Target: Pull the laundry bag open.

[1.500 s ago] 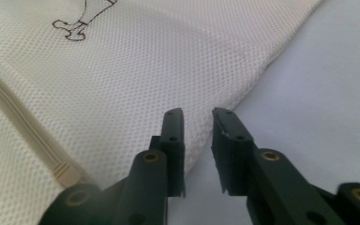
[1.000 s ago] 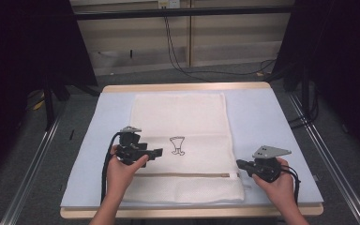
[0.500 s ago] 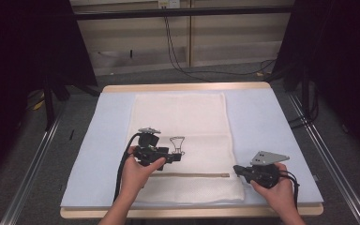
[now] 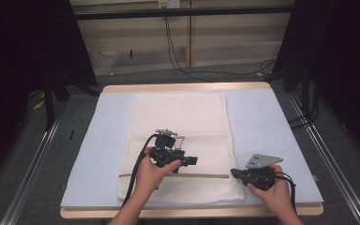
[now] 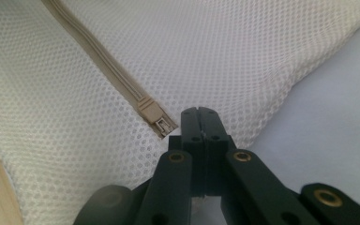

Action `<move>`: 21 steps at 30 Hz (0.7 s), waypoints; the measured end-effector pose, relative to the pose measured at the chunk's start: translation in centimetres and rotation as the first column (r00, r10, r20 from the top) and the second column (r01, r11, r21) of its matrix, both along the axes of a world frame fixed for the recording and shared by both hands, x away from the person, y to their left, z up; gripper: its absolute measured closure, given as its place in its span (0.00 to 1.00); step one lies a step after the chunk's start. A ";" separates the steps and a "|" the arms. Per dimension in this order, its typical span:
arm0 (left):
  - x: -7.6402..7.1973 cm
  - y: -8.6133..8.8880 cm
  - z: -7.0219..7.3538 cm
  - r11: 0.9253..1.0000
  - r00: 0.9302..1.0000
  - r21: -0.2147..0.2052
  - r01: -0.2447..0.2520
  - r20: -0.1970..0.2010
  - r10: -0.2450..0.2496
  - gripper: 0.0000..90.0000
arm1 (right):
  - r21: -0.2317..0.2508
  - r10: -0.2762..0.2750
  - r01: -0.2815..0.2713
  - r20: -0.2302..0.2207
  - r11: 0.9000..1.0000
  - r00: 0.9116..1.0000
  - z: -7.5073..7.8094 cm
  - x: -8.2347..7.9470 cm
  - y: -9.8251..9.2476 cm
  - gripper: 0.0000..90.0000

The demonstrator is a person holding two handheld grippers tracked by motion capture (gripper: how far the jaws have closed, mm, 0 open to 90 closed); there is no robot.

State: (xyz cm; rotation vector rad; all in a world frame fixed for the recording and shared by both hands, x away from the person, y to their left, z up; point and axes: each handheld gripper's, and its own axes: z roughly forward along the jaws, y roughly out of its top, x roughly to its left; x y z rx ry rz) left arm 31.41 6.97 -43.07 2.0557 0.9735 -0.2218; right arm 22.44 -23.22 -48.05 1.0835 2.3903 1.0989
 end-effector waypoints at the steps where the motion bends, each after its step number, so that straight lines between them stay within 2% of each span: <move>1: -0.1 -0.3 0.0 1.000 1.000 0.006 0.002 -0.003 -0.002 0.36 | -0.004 0.004 -0.004 0.007 1.000 1.000 -0.2 0.0 0.1 1.00; 4: -0.3 -1.0 -0.2 1.000 1.000 0.004 0.017 -0.022 -0.017 0.36 | -0.002 0.020 -0.020 0.021 1.000 1.000 -0.3 -0.1 0.0 1.00; 7: -0.4 -1.7 -0.4 0.999 0.998 -0.001 0.038 -0.041 -0.038 0.38 | 0.032 0.014 -0.015 0.023 0.999 1.000 -0.6 -0.2 -0.4 1.00; 11: -0.8 -2.4 -0.6 0.999 0.997 0.000 0.047 -0.054 -0.047 0.40 | 0.012 0.019 -0.019 0.035 1.000 0.999 -0.6 -0.2 -0.1 1.00; 13: -0.9 -2.8 -0.8 0.999 0.996 0.010 0.051 -0.068 -0.050 0.41 | 0.016 0.019 -0.020 0.036 1.000 0.999 -0.6 -0.2 -0.2 1.00; 17: -1.2 -3.6 -1.1 0.998 0.991 0.002 0.061 -0.120 -0.061 0.44 | 0.017 0.018 -0.019 0.029 1.000 0.999 -0.6 -0.2 -0.2 1.00; 19: -1.2 -3.9 -1.2 0.997 0.988 0.010 0.078 -0.134 -0.076 0.47 | 0.016 0.020 -0.020 0.030 1.000 0.999 -0.6 -0.2 -0.2 1.00; 21: -1.3 -4.4 -1.3 0.997 0.986 -0.002 0.082 -0.146 -0.082 0.49 | 0.011 0.020 -0.020 0.035 1.000 0.999 -0.6 -0.2 -0.1 1.00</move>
